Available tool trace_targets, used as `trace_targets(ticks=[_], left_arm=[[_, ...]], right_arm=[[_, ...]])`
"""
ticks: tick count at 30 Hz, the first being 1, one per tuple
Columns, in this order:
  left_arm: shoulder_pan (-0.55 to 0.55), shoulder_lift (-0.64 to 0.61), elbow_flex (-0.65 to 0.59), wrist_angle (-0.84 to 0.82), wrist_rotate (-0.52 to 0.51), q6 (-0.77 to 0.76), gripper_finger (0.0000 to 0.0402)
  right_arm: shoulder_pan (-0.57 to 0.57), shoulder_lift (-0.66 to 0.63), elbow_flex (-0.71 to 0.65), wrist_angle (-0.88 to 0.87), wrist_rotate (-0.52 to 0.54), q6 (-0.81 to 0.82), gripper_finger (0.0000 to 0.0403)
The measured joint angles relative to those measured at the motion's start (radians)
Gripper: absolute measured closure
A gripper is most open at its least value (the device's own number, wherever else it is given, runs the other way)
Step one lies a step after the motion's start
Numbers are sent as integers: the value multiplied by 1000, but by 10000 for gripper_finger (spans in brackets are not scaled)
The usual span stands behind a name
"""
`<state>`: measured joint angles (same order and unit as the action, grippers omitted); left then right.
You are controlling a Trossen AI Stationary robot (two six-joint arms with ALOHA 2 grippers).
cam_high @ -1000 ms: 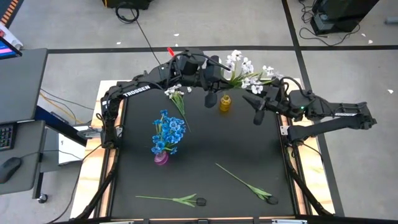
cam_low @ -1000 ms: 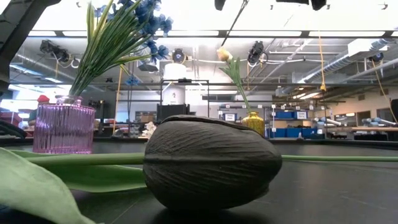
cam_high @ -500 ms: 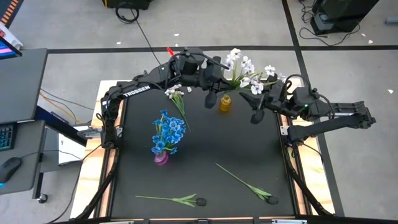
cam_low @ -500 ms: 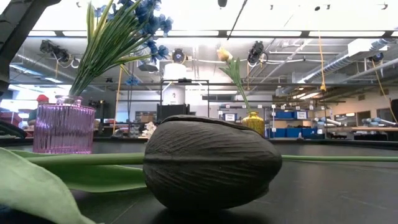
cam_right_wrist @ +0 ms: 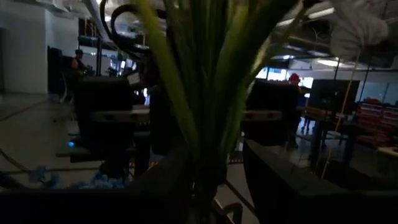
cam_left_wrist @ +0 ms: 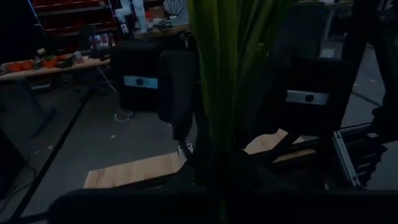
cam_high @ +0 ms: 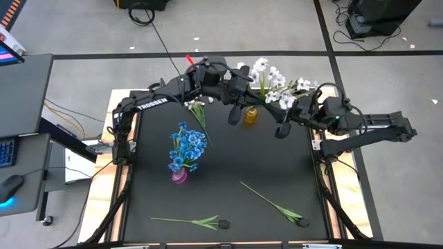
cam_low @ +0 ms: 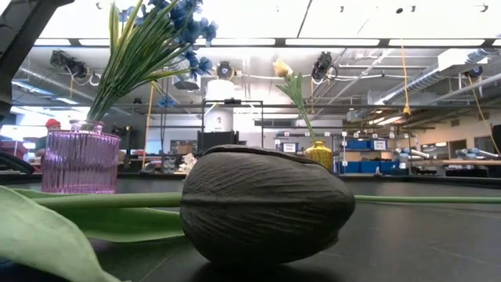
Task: Sort flowers into vase by color
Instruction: Put the bottom white flowers into the yellow vase
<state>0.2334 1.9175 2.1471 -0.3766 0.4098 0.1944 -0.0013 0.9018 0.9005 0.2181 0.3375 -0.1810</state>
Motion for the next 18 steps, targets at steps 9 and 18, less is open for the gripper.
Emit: trace_targets(ticks=[9, 18], left_arm=[[-2, 0, 0, -17, -3, 0, 386], [-2, 0, 0, -17, -4, 3, 386]], right_arm=[[0, 12, 0, 44, -1, -6, 261], [0, 12, 0, 51, -1, -21, 320]])
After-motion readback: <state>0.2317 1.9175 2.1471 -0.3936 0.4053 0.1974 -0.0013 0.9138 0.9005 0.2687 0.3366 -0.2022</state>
